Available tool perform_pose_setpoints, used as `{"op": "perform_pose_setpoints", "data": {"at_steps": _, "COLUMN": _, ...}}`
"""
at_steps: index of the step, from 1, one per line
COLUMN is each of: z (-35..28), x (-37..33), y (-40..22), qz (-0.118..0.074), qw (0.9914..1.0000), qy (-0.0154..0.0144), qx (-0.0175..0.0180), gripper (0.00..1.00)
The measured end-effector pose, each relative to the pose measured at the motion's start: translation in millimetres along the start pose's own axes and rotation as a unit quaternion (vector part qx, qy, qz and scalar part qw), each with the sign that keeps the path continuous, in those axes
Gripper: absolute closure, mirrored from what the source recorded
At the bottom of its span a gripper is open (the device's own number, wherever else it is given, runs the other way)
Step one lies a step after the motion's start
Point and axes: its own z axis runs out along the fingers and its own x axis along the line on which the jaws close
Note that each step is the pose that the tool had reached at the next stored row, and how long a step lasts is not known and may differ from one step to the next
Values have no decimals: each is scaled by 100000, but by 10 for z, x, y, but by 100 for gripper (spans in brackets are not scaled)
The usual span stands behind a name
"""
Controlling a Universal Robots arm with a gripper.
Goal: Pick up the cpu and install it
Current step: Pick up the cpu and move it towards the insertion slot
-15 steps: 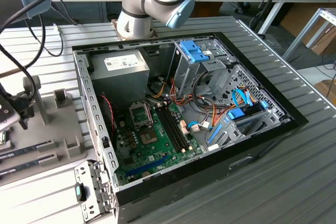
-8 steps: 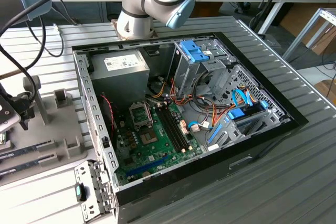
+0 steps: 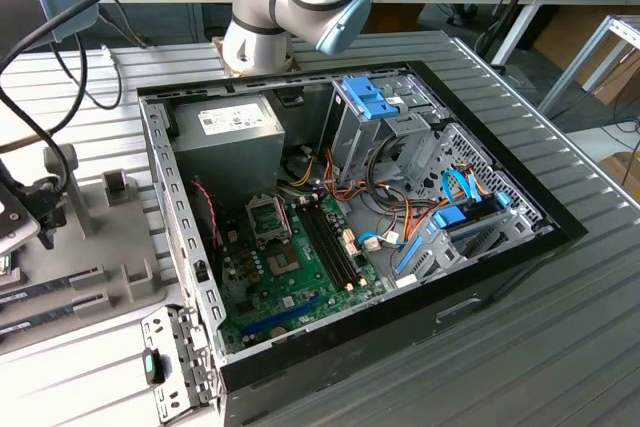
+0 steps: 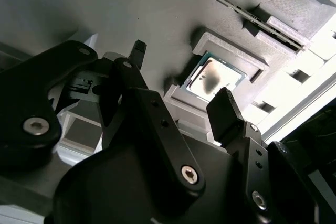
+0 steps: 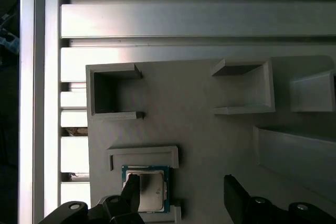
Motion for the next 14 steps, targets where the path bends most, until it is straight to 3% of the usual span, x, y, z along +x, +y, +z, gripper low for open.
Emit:
{"op": "perform_pose_setpoints", "data": {"at_steps": 6, "z": -28, "x": 68, "y": -1, "qz": -18, "qw": 99999, "qy": -332, "qx": -11, "gripper": 26}}
{"op": "perform_pose_setpoints", "data": {"at_steps": 9, "z": -25, "x": 131, "y": -2, "qz": -36, "qw": 99999, "qy": -324, "qx": 0, "gripper": 26}}
{"op": "perform_pose_setpoints", "data": {"at_steps": 13, "z": 41, "x": 192, "y": -6, "qz": -128, "qw": 99999, "qy": -330, "qx": -7, "gripper": 26}}
{"op": "perform_pose_setpoints", "data": {"at_steps": 14, "z": 46, "x": 210, "y": -7, "qz": -904, "qw": 99995, "qy": -298, "qx": -30, "gripper": 26}}
